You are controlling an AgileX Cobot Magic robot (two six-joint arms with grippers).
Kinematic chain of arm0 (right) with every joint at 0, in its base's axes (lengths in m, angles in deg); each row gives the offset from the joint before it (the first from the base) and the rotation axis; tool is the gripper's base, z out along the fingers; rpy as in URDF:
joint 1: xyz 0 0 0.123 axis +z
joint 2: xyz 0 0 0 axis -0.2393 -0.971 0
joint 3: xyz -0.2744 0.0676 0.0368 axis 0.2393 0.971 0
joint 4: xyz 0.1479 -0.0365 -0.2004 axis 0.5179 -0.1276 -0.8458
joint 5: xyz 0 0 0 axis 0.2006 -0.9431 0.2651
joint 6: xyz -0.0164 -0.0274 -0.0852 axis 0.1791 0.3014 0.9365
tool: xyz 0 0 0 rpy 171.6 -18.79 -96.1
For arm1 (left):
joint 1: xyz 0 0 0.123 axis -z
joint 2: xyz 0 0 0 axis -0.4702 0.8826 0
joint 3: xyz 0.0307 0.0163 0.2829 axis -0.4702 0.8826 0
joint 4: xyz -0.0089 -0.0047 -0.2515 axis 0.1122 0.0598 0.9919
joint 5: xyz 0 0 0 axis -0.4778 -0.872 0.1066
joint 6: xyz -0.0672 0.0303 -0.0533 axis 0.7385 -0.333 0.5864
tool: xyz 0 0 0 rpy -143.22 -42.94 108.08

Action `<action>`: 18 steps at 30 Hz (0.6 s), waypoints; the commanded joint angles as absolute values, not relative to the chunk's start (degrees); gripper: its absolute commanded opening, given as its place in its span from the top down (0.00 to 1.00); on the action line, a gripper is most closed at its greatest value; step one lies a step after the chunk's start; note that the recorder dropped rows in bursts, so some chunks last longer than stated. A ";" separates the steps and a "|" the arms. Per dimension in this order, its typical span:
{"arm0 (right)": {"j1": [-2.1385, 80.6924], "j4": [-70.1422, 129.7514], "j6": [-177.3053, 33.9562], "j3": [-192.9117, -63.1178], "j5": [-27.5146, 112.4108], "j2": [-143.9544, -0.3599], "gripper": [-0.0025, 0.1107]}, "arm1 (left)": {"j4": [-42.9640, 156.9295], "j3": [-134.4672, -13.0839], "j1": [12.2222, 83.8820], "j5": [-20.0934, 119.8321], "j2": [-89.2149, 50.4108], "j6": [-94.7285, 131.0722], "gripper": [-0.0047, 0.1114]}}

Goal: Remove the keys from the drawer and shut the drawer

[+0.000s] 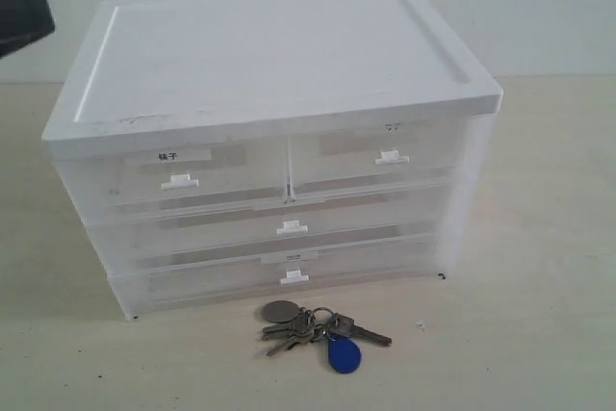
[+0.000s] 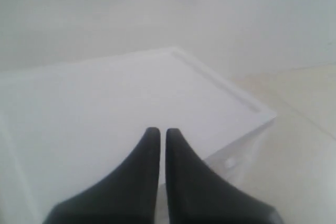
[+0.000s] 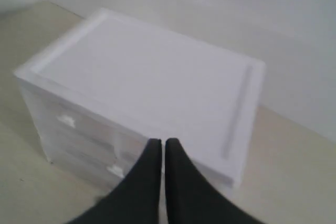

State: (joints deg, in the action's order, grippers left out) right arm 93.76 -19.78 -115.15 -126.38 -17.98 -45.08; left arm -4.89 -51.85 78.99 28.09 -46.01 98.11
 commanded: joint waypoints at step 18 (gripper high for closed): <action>51.62 -27.84 -119.48 -126.70 13.05 -56.61 0.98 | 26.84 -65.37 52.05 33.25 -31.85 56.81 0.92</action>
